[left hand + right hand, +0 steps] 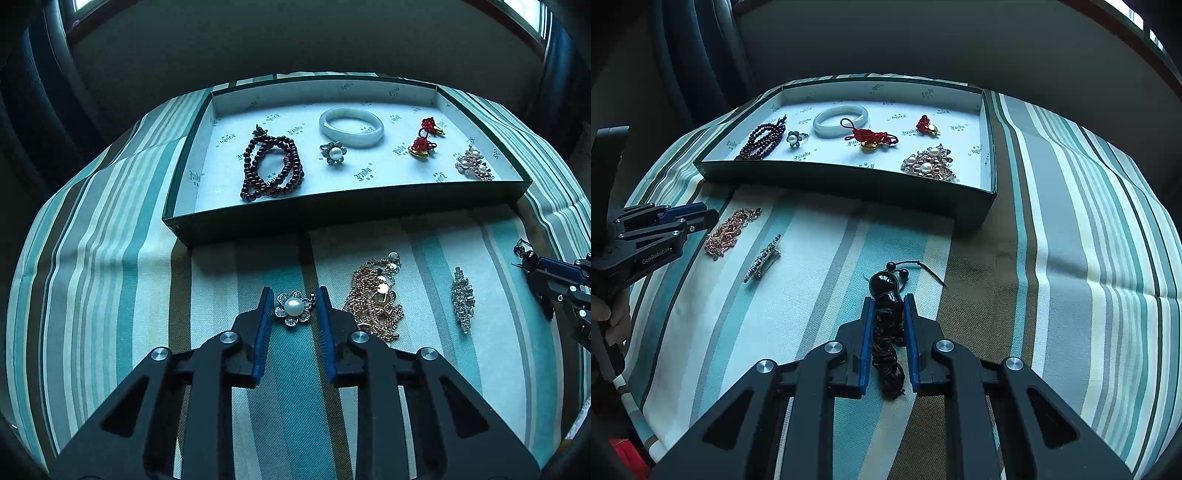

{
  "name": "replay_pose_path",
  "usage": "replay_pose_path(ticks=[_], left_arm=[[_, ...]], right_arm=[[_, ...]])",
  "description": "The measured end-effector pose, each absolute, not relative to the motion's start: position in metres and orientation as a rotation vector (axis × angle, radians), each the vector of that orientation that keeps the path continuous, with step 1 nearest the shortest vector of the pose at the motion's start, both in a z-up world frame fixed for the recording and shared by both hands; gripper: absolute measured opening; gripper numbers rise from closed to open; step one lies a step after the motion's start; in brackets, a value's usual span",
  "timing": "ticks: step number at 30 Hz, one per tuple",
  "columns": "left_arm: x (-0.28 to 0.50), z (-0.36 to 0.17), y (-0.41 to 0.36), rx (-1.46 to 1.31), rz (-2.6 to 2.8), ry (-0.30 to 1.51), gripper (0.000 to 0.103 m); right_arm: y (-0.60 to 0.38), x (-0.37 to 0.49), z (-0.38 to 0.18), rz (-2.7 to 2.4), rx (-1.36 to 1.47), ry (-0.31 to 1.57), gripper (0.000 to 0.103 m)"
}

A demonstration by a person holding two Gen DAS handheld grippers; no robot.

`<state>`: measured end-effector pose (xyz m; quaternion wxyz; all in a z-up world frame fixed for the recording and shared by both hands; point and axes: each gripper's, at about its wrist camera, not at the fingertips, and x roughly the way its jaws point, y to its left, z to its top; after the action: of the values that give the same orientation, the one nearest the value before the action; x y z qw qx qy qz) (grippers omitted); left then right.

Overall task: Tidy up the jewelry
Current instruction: 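Carry the brooch and cord into the tray and open both tools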

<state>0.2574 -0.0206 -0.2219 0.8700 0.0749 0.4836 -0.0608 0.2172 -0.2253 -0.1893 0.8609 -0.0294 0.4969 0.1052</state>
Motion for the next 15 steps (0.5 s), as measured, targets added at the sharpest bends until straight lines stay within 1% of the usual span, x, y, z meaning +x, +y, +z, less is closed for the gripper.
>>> replay_pose_path(ticks=[7,15], left_arm=[[0.254,-0.218,-0.022,0.166,-0.103,0.997,0.023],[0.248,-0.199,-0.020,0.157,-0.102,0.954,0.023]], right_arm=[[-0.224,0.216,-0.182,0.217,-0.053,1.020,0.016],[-0.222,0.213,-0.165,0.218,-0.034,0.974,0.016]])
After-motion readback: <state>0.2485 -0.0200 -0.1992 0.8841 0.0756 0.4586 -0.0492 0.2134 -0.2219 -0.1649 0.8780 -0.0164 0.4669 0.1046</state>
